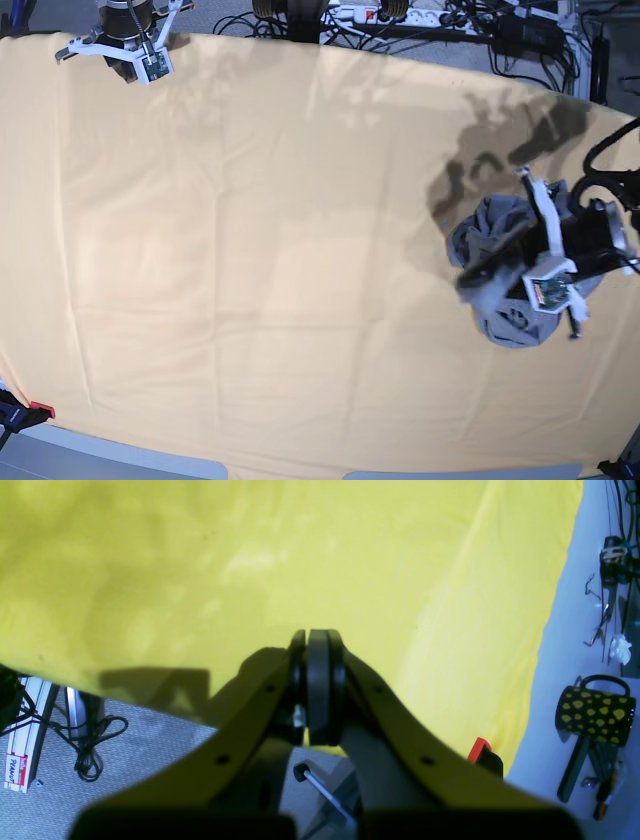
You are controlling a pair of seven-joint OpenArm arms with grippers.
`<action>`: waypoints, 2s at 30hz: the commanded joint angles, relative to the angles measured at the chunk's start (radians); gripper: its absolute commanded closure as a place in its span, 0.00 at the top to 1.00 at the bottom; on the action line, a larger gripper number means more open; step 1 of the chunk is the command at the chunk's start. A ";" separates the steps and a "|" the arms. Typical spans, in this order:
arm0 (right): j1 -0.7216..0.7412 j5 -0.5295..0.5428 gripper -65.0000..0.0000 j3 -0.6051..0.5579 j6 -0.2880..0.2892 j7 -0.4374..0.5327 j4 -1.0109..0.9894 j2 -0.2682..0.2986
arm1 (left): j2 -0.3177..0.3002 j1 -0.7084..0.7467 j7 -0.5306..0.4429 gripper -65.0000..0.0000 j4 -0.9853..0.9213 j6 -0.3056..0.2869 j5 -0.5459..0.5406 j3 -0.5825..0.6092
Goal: Layout the t-shirt on the table in an organized manner, then fold the t-shirt properly
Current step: 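Lift the shirt with the left gripper and swing it toward the right arm, then lay the shirt down, open the left gripper and withdraw it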
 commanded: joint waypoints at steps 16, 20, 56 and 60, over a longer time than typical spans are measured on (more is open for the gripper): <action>-0.011 -0.008 0.00 0.002 -0.022 0.014 0.016 0.003 | 0.401 -0.121 -0.010 0.00 0.000 -0.005 0.103 0.370; -0.011 -0.008 0.00 0.002 -0.028 0.013 0.016 0.001 | 0.553 -0.121 -0.011 0.00 -0.068 -0.005 0.117 0.384; -0.013 -0.008 0.00 0.002 -0.017 0.014 0.016 0.002 | 1.125 -0.142 0.164 0.68 -0.569 -0.005 0.217 0.615; -0.014 -0.008 0.00 0.002 -0.017 0.014 0.016 0.002 | 1.125 -0.184 0.179 0.68 -0.569 -0.005 0.217 0.607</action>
